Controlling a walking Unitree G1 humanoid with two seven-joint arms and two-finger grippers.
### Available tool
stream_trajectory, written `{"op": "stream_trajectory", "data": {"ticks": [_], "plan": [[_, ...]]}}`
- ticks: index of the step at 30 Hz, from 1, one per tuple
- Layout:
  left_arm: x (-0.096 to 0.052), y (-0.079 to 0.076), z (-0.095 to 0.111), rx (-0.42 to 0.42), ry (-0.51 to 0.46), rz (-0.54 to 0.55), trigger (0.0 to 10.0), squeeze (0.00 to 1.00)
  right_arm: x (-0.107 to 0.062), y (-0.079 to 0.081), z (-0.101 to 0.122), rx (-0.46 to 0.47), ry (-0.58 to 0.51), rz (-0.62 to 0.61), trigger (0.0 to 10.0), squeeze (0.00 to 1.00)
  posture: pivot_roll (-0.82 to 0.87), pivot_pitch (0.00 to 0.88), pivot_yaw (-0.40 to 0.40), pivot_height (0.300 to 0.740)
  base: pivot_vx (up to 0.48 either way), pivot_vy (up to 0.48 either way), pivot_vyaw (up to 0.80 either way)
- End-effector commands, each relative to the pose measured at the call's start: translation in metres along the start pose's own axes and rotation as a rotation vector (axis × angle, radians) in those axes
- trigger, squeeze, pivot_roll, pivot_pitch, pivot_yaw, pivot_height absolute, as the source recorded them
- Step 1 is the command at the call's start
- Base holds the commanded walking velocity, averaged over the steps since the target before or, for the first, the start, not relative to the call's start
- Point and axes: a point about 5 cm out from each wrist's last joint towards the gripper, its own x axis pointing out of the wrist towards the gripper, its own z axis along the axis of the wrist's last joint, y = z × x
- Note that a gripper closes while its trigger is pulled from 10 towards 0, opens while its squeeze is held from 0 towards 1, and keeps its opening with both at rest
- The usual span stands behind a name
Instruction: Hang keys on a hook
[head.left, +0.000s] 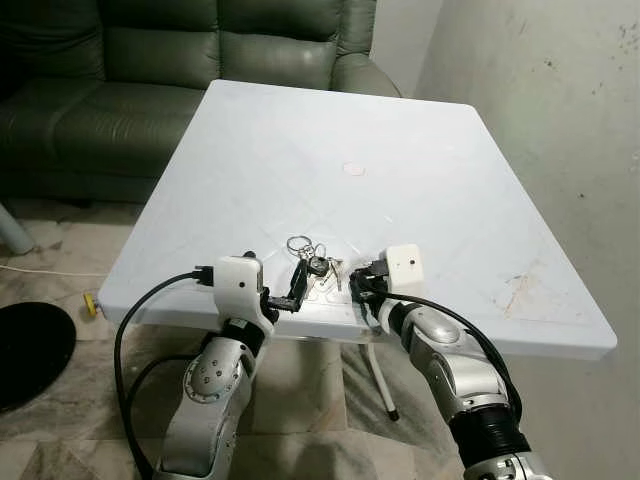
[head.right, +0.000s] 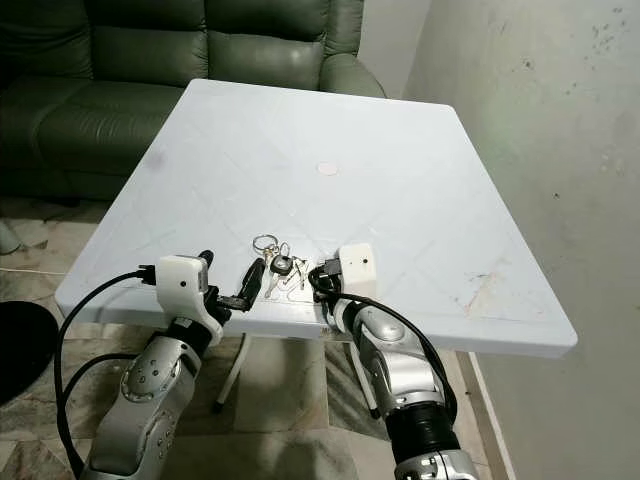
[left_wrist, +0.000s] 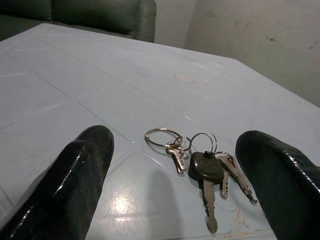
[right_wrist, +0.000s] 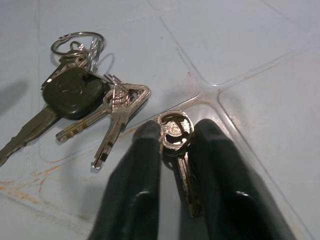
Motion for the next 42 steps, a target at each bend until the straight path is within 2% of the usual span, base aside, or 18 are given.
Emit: {"op": "stream_trajectory", "data": {"ticks": [1, 18, 22, 24, 28, 32, 34, 36, 37, 39, 40, 41, 42], "plan": [[0.001, -0.009, 0.002, -0.017, -0.011, -0.016, 10.0, 0.0, -0.001, -0.004, 0.007, -0.014, -0.03, -0.018, 0.0, 0.0, 0.02, 0.072, -0.116, 0.74, 0.0, 0.0, 0.0], [0.002, -0.008, 0.003, -0.016, -0.012, -0.009, 10.0, 0.0, -0.003, -0.01, 0.013, -0.04, -0.071, -0.046, 0.0, 0.0, 0.02, 0.079, -0.118, 0.74, 0.0, 0.0, 0.0], [0.003, -0.007, 0.003, -0.014, -0.012, -0.005, 10.0, 0.0, -0.001, -0.014, 0.024, 0.009, -0.127, -0.061, 0.0, 0.0, 0.02, 0.077, -0.118, 0.74, 0.0, 0.0, 0.0], [0.005, -0.005, 0.003, -0.006, -0.011, 0.014, 10.0, 0.0, 0.0, -0.018, 0.041, 0.074, -0.187, -0.094, 0.0, 0.0, 0.02, 0.072, -0.116, 0.74, 0.0, 0.0, 0.0], [0.007, 0.0, 0.004, -0.012, -0.011, 0.047, 10.0, 0.0, 0.0, -0.02, 0.053, 0.088, -0.233, -0.115, 0.0, 0.0, 0.02, 0.064, -0.115, 0.74, 0.0, 0.0, 0.0], [0.02, 0.017, 0.011, -0.047, -0.02, 0.155, 10.0, 0.0, -0.003, -0.028, 0.086, 0.121, -0.35, -0.18, 0.0, 0.0, 0.02, 0.052, -0.11, 0.74, 0.0, 0.0, 0.0], [0.033, 0.027, 0.022, -0.056, -0.051, 0.201, 10.0, 0.0, -0.005, -0.03, 0.101, 0.129, -0.401, -0.196, 0.0, 0.0, 0.02, 0.043, -0.109, 0.74, 0.0, 0.0, 0.0], [0.046, 0.039, 0.037, -0.128, -0.099, 0.257, 10.0, 0.0, -0.006, -0.035, 0.115, 0.146, -0.449, -0.228, 0.0, 0.0, 0.02, 0.04, -0.107, 0.74, 0.0, 0.0, 0.0], [0.048, 0.04, 0.039, -0.139, -0.104, 0.263, 10.0, 0.0, -0.006, -0.035, 0.116, 0.151, -0.454, -0.233, 0.0, 0.0, 0.02, 0.04, -0.107, 0.74, 0.0, 0.0, 0.0], [0.056, 0.045, 0.047, -0.131, -0.124, 0.28, 10.0, 0.0, -0.007, -0.038, 0.123, 0.171, -0.479, -0.25, 0.0, 0.0, 0.02, 0.029, -0.106, 0.74, 0.0, 0.0, 0.0], [0.065, 0.05, 0.058, -0.106, -0.151, 0.286, 10.0, 0.0, -0.008, -0.039, 0.13, 0.163, -0.513, -0.27, 0.0, 0.0, 0.02, 0.02, -0.101, 0.74, 0.0, 0.0, 0.0], [0.065, 0.05, 0.058, -0.106, -0.151, 0.286, 10.0, 0.0, -0.008, -0.039, 0.13, 0.163, -0.513, -0.27, 0.0, 0.0, 0.02, 0.02, -0.101, 0.74, 0.0, 0.0, 0.0], [0.07, 0.052, 0.068, -0.09, -0.185, 0.265, 10.0, 0.0, -0.009, -0.038, 0.133, 0.154, -0.531, -0.275, 1.3, 0.0, 0.01, 0.015, -0.099, 0.74, 0.0, 0.0, 0.0]]}}
